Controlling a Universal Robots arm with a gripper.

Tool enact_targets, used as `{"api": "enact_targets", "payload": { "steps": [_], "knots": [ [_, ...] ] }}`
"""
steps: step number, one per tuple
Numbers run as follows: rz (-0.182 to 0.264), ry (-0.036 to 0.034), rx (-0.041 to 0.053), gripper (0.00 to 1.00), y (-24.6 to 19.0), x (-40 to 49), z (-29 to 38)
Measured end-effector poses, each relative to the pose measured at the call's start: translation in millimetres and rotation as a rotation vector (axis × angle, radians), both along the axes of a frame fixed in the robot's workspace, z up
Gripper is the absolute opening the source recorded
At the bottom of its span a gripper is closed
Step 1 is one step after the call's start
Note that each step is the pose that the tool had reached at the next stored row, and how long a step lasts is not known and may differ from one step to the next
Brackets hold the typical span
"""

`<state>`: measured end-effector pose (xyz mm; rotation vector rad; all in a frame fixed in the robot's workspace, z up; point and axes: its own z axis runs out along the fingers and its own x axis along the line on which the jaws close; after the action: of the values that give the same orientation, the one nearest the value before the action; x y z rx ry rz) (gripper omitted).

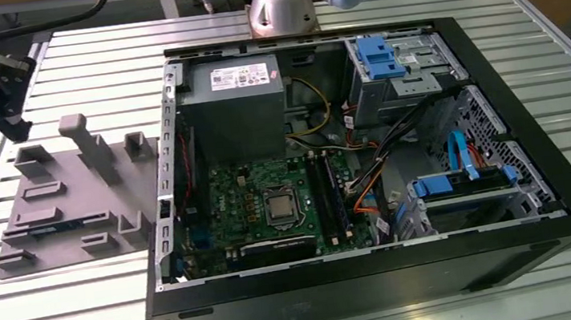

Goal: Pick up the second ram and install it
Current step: 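Reach for the second ram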

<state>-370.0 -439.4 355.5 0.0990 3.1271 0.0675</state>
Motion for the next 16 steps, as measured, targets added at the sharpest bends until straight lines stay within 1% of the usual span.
{"api": "enact_targets", "payload": {
  "steps": [3,6,9,10,15,16],
  "knots": [
    [0.000,0.0050,0.0000,0.11,-4.8,-3.1,-3.7],
    [0.000,0.0125,0.0000,0.11,-9.4,-5.4,-7.5],
    [0.001,0.0199,0.0000,0.11,-13.0,-7.3,-11.0],
    [0.001,0.0209,-0.0004,0.11,-13.5,-8.6,-11.6],
    [0.002,0.0209,-0.0012,0.11,-13.6,-8.8,-11.6],
    [0.002,0.0210,-0.0013,0.11,-14.5,-9.4,-11.6]
  ]
}}
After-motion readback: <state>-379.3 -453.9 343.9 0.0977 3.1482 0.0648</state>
